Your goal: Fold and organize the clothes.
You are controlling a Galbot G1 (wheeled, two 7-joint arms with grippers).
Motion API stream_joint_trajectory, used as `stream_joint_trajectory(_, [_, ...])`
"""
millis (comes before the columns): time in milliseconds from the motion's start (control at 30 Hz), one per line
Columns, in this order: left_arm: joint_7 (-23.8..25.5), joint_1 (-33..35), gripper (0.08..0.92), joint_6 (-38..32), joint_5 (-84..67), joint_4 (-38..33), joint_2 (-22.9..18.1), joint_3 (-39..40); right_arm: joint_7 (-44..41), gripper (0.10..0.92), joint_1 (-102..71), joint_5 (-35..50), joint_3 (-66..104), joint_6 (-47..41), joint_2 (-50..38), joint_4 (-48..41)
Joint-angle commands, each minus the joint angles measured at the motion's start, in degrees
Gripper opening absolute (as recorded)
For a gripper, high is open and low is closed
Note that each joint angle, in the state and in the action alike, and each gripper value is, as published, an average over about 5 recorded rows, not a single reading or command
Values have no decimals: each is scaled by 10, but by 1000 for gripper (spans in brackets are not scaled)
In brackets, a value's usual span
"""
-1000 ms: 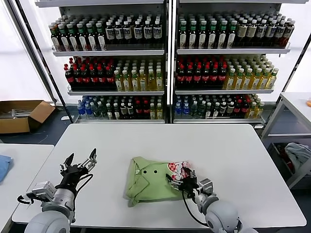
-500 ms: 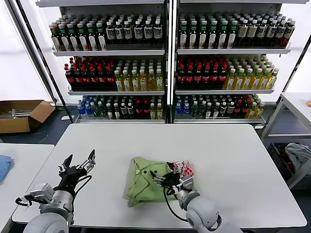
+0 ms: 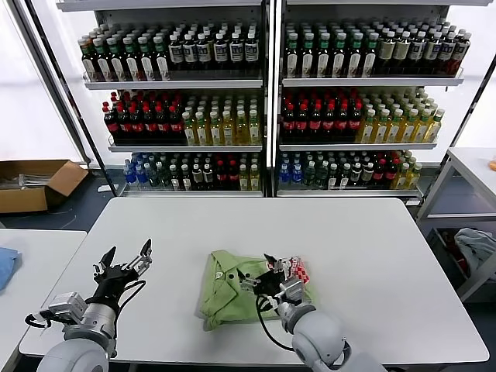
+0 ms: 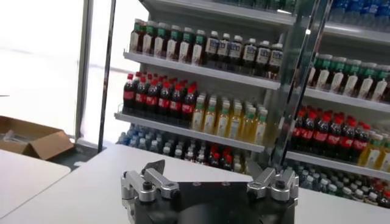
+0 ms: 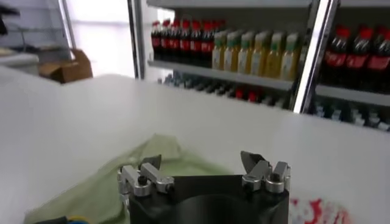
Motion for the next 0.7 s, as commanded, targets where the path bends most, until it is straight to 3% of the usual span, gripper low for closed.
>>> stream_joint_trajectory(33, [30, -1, 823, -4, 11, 3, 5, -7, -24, 823, -74, 27, 186, 68, -35, 117])
stream_joint_trajectory(167, [62, 0, 823, -12, 16, 4, 6, -21, -66, 823, -130, 26, 289, 90, -29, 126])
stream_joint_trajectory(400, [188, 28, 823, -52, 59, 19, 11, -69, -167, 823, -263, 8, 445, 134, -7, 142])
stream_joint_trajectory(700, [242, 49, 823, -82, 105, 4, -2, -106, -190, 823, -361, 13, 541, 171, 34, 152])
